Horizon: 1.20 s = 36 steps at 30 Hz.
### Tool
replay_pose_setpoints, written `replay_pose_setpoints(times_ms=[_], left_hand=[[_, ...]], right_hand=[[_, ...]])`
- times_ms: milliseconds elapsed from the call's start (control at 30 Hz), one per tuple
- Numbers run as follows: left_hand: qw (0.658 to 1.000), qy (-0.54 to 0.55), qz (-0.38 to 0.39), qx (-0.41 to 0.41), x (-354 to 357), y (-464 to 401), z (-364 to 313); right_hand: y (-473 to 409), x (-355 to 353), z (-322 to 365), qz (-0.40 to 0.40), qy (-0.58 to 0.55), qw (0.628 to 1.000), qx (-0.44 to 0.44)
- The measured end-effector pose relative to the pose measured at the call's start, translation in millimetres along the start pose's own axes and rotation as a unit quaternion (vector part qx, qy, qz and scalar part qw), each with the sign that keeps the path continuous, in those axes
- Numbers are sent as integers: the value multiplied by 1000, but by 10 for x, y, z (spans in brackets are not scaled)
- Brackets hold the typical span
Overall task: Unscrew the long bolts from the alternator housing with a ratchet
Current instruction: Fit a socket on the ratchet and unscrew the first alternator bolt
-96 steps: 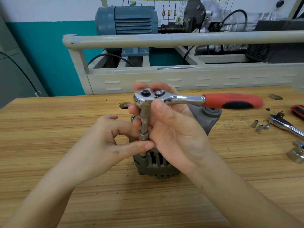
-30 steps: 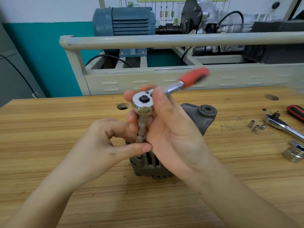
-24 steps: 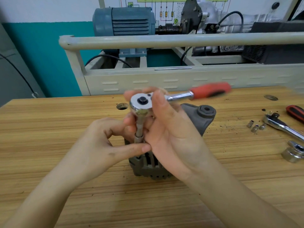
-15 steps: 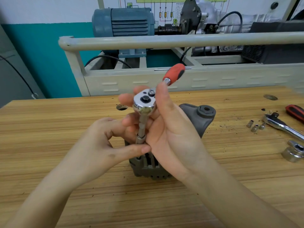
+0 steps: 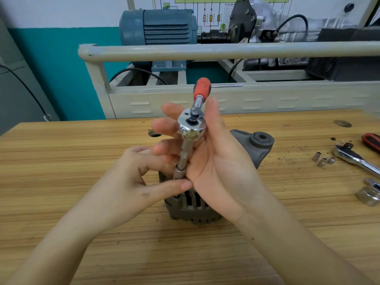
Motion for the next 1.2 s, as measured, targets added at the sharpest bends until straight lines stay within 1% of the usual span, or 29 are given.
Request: replay_pose_setpoints(times_ms=[67, 167, 333, 400, 533, 600, 733, 800, 867, 933, 1067, 1200], left_hand=[[1000, 2, -13, -13, -21, 2, 34], [999, 13, -25, -36, -48, 8, 98], [998, 44, -10, -46, -47, 14, 125], [998, 45, -13, -44, -54, 8, 132], [999, 30, -24, -9, -39, -32, 52], [1000, 25, -16, 2, -11, -37, 6], [1000, 21, -8, -20, -51, 4, 46], [999, 26, 8, -30, -43, 18, 66], [999, 24, 5, -40, -52, 23, 77], [999, 19, -13, -47, -72, 23, 81], [998, -9, -48, -28, -75, 13, 1], [997, -20, -58, -36, -98, 26, 19]], right_hand=[[6, 19, -3, 12, -14, 1000, 3], [19, 80, 8, 57, -47, 997, 11], [12, 90, 13, 89, -25, 996, 14], [-4, 76, 16, 80, -36, 996, 1], [-10, -50, 73, 25, -45, 998, -45], [3, -31, 88, 33, -49, 997, -58], [-10, 56, 4, 60, -32, 997, -27], [-27, 43, -30, 61, -26, 998, -3], [-33, 16, -36, 53, -40, 998, 8], [-26, 12, -13, 42, -48, 998, -8], [33, -3, 64, 24, -58, 997, -49], [42, 31, 56, 22, -32, 998, -42]])
Point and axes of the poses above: each hand's wrist, its own y-axis away from the middle knuckle, its own x-axis out of the palm, z = x × y, the point moved 9 cm from there along -y, towards the middle knuckle, and after that the axes turned 15 degrees about y, right-handed, at the moved point
